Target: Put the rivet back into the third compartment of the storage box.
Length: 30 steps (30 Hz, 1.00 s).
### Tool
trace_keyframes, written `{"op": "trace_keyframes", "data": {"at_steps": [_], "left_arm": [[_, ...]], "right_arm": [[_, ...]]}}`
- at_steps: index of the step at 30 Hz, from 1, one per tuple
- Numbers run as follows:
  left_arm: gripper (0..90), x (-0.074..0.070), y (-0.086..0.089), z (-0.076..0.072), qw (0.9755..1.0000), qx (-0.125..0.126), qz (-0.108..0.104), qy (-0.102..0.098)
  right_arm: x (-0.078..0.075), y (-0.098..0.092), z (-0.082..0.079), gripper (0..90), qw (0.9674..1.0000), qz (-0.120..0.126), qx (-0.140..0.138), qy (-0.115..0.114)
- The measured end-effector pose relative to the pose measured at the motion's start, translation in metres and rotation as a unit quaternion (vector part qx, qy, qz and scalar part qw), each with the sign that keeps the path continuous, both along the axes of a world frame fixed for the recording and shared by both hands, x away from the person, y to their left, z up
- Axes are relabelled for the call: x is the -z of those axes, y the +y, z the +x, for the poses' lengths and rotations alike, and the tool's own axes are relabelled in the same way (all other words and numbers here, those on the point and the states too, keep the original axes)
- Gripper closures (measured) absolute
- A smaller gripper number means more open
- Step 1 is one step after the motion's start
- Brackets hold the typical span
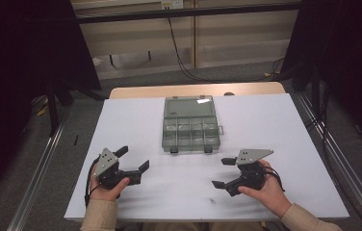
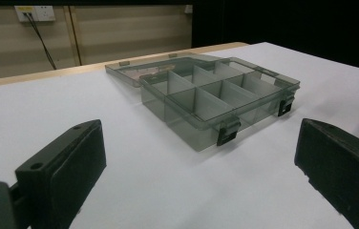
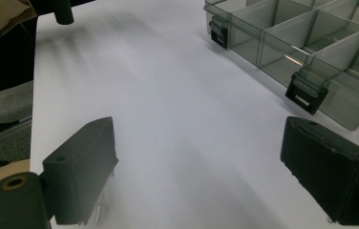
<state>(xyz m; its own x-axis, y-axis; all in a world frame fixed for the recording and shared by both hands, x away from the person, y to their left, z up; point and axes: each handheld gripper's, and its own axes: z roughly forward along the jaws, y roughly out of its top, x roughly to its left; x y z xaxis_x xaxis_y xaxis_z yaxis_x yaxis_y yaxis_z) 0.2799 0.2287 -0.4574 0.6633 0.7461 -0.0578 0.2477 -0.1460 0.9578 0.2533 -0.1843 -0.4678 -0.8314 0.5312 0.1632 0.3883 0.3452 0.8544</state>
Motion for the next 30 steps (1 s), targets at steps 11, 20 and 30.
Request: {"op": "trace_keyframes", "data": {"at_steps": [11, 20, 30], "left_arm": [[3.2, -0.001, -0.002, 0.002, 1.0, 0.002, 0.001, -0.003], [3.2, -0.001, -0.004, 0.004, 1.0, 0.005, 0.001, -0.002], [3.2, 0.0, -0.006, 0.006, 1.0, 0.009, 0.001, -0.002]], "right_arm": [[0.006, -0.001, -0.006, 14.3, 0.9999, -0.009, -0.005, 0.008], [0.009, 0.004, -0.015, 26.2, 0.9986, -0.023, -0.045, 0.016], [0.011, 0.013, -0.023, 48.2, 0.9961, -0.037, -0.076, 0.022]]}}
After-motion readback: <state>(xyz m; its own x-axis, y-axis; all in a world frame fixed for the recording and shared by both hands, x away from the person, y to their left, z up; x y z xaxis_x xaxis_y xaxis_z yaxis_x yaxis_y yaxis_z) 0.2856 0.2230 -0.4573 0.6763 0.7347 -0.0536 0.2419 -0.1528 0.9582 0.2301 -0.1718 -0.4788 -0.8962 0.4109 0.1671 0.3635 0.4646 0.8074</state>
